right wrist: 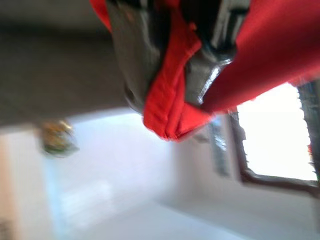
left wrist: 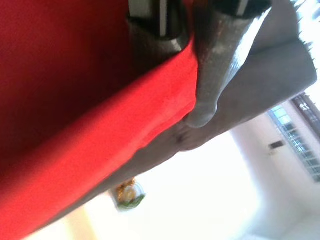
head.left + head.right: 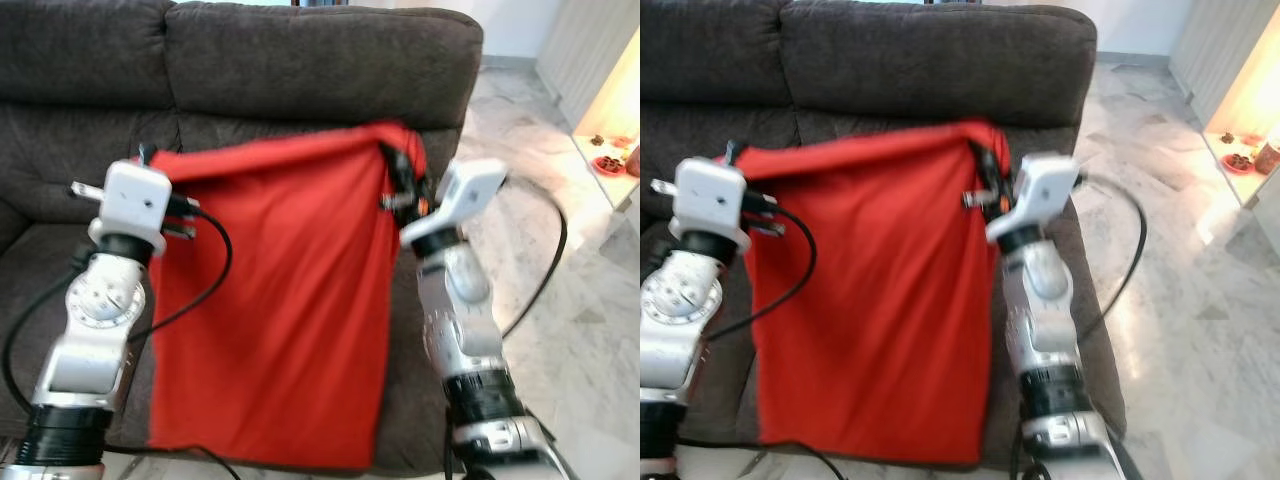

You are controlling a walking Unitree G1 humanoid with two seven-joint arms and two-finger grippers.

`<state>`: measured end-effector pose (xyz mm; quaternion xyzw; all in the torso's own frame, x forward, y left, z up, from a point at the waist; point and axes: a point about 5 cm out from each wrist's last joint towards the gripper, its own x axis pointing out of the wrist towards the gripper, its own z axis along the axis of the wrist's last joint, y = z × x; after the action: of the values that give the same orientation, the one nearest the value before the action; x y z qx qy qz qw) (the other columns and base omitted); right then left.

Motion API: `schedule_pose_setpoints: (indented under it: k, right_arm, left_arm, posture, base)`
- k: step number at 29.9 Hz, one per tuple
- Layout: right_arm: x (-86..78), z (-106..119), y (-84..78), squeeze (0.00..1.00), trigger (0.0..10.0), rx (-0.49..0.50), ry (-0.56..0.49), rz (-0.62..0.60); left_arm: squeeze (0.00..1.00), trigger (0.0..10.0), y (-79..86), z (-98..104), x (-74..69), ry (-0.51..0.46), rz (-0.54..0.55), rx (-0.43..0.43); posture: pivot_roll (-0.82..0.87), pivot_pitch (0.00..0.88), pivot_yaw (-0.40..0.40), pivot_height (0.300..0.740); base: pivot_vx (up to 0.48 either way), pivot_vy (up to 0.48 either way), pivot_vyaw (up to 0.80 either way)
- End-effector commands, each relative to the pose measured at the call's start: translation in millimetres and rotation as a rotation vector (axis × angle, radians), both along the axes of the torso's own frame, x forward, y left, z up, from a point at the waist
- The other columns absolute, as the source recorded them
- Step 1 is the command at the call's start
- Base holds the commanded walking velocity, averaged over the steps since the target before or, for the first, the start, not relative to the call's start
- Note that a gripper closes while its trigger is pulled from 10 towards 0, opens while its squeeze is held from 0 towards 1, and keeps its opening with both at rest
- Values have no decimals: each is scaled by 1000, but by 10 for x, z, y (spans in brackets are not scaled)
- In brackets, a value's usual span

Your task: Move the pillow to the sofa from floor

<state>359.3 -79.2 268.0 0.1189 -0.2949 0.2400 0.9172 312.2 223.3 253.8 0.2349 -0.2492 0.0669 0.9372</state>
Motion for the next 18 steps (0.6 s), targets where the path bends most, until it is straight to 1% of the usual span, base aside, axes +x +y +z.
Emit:
schedule_pose_setpoints:
  k: [1,4,6,8,10,11,12,13,14,15,16,17,18]
  right_arm:
    - [-28,145,-120,0,10000,38,-75,-32]
    - [-22,42,-63,0,10000,20,-44,-8]
    - [-20,-42,-50,0,10000,5,-16,2]
    - [-2,-212,-65,0,10000,-14,50,-8]
    - [17,-440,-109,0,10000,-42,140,-36]
    - [20,-545,-138,0,10000,-57,179,-53]
    - [20,-545,-138,0,10000,-57,179,-53]
    - [22,-635,-168,0,10000,-66,215,-67]
    - [24,-733,-209,0,10000,-70,257,-86]
    - [11,-907,-292,0,10000,-60,329,-111]
    - [11,-907,-292,0,10000,-60,329,-111]
    - [-7,-1044,-360,0,10000,-51,386,-131]
    - [-7,-1044,-360,0,10000,-51,386,-131]
  left_arm:
    - [0,10000,11,172,-63,-84,3,1]
    - [0,10000,-43,83,-72,-54,-15,-7]
    - [0,10000,-82,-7,-51,5,-48,-9]
    - [0,10000,-174,-174,-34,100,-118,20]
    - [0,10000,-253,-352,-35,188,-173,56]
    - [0,10000,-274,-415,-42,215,-183,79]
    - [0,10000,-274,-415,-42,215,-183,79]
    - [0,10000,-282,-462,-48,236,-191,90]
    - [0,10000,-284,-505,-54,254,-192,98]
    - [0,10000,-274,-576,-63,284,-187,110]
    - [0,10000,-274,-576,-63,284,-187,110]
    - [0,10000,-264,-632,-71,310,-186,114]
    - [0,10000,-264,-632,-71,310,-186,114]
  posture:
    - [119,105,22,740]
    - [121,107,21,740]
    - [121,109,18,740]
    - [124,112,17,740]
    - [122,114,17,740]
    - [120,114,17,740]
    - [120,114,17,740]
    - [119,114,18,740]
    - [119,114,18,740]
    - [119,117,17,740]
    - [119,117,17,740]
    - [120,118,19,740]
    - [120,118,19,740]
  base:
    - [352,0,0]
    - [350,0,0]
    - [171,0,0]
    - [0,0,0]
    - [0,0,0]
    - [0,0,0]
    - [0,0,0]
    - [0,0,0]
    - [0,0,0]
    - [0,0,0]
    - [0,0,0]
    - [0,0,0]
    - [0,0,0]
